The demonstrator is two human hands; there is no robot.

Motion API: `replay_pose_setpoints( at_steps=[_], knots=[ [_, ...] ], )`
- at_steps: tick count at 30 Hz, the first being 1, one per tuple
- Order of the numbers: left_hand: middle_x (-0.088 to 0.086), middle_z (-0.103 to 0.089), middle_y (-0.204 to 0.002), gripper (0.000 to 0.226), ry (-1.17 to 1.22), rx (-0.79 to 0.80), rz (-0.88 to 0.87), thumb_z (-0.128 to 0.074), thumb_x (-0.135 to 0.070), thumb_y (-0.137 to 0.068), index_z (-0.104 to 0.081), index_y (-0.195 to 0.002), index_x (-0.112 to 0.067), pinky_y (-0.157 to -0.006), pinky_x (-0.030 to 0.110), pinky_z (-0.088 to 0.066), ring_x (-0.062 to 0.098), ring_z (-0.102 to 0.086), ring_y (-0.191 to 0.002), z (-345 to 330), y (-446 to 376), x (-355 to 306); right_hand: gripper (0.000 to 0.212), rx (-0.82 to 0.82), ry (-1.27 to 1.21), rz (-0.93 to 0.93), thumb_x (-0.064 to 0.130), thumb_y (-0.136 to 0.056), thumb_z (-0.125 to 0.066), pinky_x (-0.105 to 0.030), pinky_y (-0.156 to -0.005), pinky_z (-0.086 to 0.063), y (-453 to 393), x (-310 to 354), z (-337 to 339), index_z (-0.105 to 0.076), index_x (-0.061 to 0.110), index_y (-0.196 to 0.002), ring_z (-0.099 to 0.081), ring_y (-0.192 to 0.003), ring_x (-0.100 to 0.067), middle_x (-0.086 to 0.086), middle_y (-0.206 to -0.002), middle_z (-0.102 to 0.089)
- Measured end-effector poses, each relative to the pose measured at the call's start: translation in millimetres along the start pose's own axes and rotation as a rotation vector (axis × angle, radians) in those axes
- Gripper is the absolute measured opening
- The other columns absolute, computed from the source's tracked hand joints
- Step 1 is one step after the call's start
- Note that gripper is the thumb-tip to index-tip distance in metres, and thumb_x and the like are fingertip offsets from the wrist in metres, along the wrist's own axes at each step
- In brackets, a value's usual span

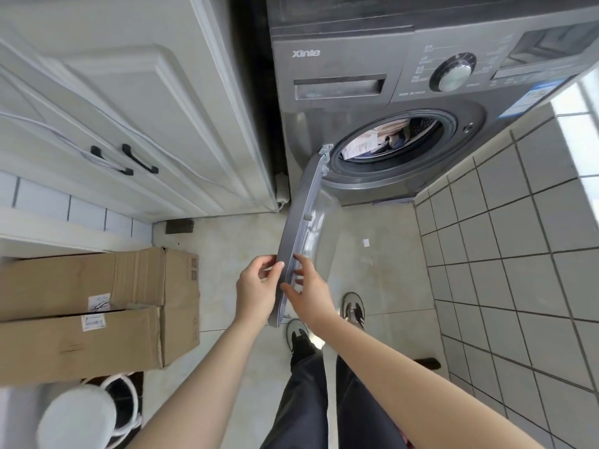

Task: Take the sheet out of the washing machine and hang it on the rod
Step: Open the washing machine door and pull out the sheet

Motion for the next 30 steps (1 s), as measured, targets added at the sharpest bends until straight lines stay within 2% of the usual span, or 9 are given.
replay_pose_setpoints(
  at_steps=[3,7,11,15,17,21,25,30],
  knots=[
    [-0.009,-0.068,-0.094,0.015,-0.03,-0.032,-0.006,-0.066,-0.021,-0.091,-0.068,-0.104,-0.016,-0.075,0.012,-0.045,0.006,-0.064,-0.09,9,-3,1,0.062,0.039,0.036,0.027,0.021,-0.091,-0.063,-0.034,-0.1,-0.043,-3,4,-4,-0.031,0.033,-0.142,-0.05,-0.124,-0.018,-0.003,-0.133,-0.055],
    [-0.01,-0.067,-0.091,0.011,-0.072,-0.112,0.009,-0.064,-0.019,-0.092,-0.068,-0.101,-0.016,-0.074,0.014,-0.044,0.014,-0.066,-0.093,15,-3,-4,0.06,0.099,0.145,0.035,0.024,-0.093,-0.06,-0.029,-0.096,-0.041,-5,1,12,-0.031,0.03,-0.145,-0.05,-0.124,-0.019,-0.003,-0.135,-0.052],
    [-0.01,-0.063,-0.093,0.01,-0.096,-0.243,-0.054,-0.061,-0.015,-0.093,-0.066,-0.102,-0.014,-0.081,0.022,-0.042,0.019,-0.062,-0.098,19,2,-32,0.053,0.1,0.206,-0.017,0.028,-0.095,-0.057,-0.026,-0.095,-0.04,-14,-14,52,-0.036,0.023,-0.143,-0.051,-0.121,-0.019,-0.002,-0.139,-0.049],
    [-0.009,-0.06,-0.099,0.013,-0.194,-0.345,-0.288,-0.062,-0.011,-0.091,-0.064,-0.104,-0.011,-0.081,0.004,-0.031,0.013,-0.049,-0.103,3,10,-92,0.047,0.08,0.289,-0.038,0.029,-0.094,-0.058,-0.029,-0.099,-0.041,-27,-32,106,-0.044,0.018,-0.138,-0.051,-0.122,-0.02,-0.004,-0.138,-0.05],
    [-0.007,-0.062,-0.1,0.014,-0.193,-0.323,-0.359,-0.062,-0.008,-0.09,-0.064,-0.103,-0.012,-0.082,0.004,-0.033,0.012,-0.049,-0.104,-18,9,-117,0.047,0.061,0.309,-0.063,0.028,-0.094,-0.058,-0.03,-0.101,-0.04,-32,-44,138,-0.045,0.016,-0.137,-0.05,-0.123,-0.021,-0.005,-0.138,-0.05],
    [-0.004,-0.064,-0.099,0.015,-0.258,-0.261,-0.464,-0.064,-0.005,-0.088,-0.065,-0.101,-0.011,-0.085,0.014,-0.038,0.016,-0.053,-0.101,-73,3,-152,0.047,0.037,0.367,-0.111,0.028,-0.095,-0.057,-0.028,-0.098,-0.04,-46,-70,199,-0.045,0.014,-0.138,-0.05,-0.122,-0.022,-0.006,-0.137,-0.049],
    [-0.009,-0.06,-0.096,0.016,-0.32,-0.158,-0.468,-0.063,-0.006,-0.087,-0.064,-0.103,-0.011,-0.087,0.029,-0.043,0.02,-0.053,-0.102,-133,-10,-165,0.048,0.02,0.434,-0.101,0.029,-0.094,-0.058,-0.028,-0.1,-0.038,-70,-92,248,-0.046,0.011,-0.138,-0.049,-0.124,-0.024,-0.008,-0.137,-0.051],
    [0.001,-0.066,-0.108,0.019,-0.481,0.007,-0.468,-0.06,-0.012,-0.09,-0.061,-0.109,-0.011,-0.09,0.036,-0.044,0.022,-0.051,-0.109,-204,-47,-157,0.05,0.041,0.539,-0.057,0.03,-0.095,-0.057,-0.031,-0.1,-0.038,-119,-112,281,-0.044,0.011,-0.139,-0.05,-0.124,-0.026,-0.009,-0.137,-0.05]
  ],
)
Point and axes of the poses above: each hand's wrist, its own y-axis away from the middle knuckle, its own z-axis out of the back of the hand, x = y × z, the point moved 8 cm from there along -y, towards the middle knuckle
